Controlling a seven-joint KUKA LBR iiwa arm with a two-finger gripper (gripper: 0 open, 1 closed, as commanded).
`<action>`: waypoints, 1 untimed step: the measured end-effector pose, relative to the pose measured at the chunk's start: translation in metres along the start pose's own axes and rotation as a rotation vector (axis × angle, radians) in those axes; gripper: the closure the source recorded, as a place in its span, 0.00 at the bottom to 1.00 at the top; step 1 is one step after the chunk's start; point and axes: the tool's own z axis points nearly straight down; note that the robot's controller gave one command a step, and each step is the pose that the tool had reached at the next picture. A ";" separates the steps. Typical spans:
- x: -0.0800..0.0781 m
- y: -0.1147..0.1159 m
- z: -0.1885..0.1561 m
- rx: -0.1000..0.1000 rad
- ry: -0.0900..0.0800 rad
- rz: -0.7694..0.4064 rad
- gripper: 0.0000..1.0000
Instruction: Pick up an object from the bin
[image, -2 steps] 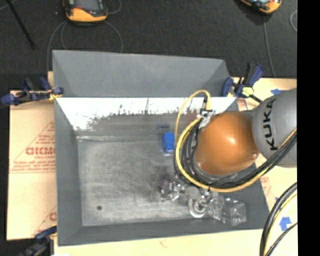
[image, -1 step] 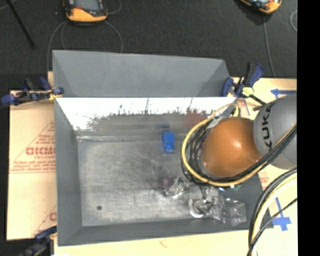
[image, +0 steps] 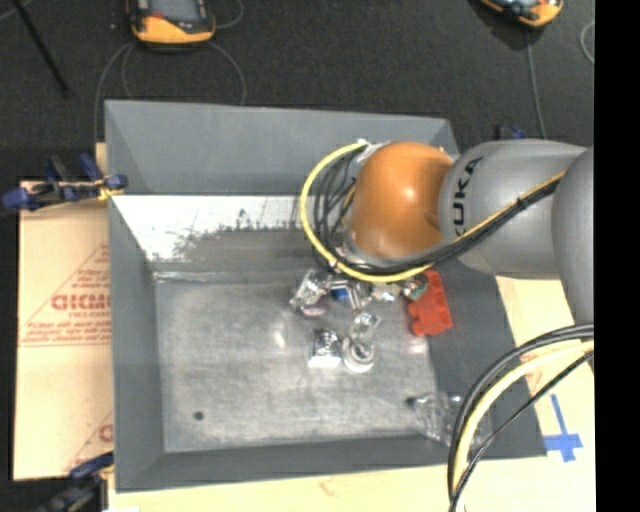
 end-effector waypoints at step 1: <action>0.001 -0.002 -0.006 0.002 0.001 0.003 1.00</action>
Offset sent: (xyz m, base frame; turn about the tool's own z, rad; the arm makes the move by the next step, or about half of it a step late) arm 0.0000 0.0000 0.0000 0.0000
